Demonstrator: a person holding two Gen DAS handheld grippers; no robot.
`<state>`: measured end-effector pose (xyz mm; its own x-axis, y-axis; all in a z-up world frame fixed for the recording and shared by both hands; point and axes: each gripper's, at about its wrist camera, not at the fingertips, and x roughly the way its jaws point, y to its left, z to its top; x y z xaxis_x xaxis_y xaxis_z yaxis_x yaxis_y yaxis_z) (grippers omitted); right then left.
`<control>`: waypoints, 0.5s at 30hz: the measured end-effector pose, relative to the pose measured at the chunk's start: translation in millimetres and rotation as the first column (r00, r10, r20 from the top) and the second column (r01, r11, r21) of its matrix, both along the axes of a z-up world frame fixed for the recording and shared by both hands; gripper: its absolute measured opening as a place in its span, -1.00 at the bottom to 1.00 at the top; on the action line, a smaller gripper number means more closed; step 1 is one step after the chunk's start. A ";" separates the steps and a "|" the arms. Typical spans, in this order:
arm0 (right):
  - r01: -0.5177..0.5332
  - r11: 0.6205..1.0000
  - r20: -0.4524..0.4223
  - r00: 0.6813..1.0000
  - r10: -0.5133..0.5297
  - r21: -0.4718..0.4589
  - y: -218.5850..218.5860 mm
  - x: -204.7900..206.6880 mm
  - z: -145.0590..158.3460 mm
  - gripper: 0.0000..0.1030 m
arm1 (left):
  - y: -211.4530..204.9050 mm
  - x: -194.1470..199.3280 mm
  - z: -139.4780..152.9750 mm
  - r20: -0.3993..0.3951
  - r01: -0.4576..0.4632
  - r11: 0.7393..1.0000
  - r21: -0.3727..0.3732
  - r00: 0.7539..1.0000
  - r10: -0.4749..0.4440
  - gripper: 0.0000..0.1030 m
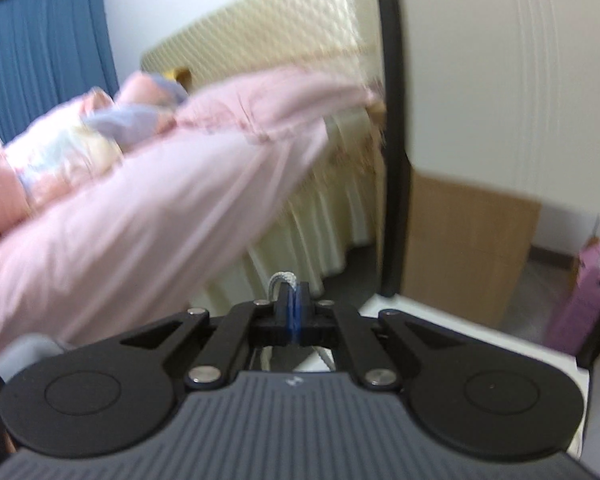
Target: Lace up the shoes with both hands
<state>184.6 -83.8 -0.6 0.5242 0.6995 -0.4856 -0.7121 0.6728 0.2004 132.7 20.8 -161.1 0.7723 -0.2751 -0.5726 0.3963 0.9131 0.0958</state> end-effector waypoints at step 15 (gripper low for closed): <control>0.435 0.882 0.002 0.897 -0.443 0.184 -86.8 -5.5 22.6 -0.95 | 3.0 -0.1 0.6 -0.009 -0.016 1.000 -0.024 1.000 0.015 -0.52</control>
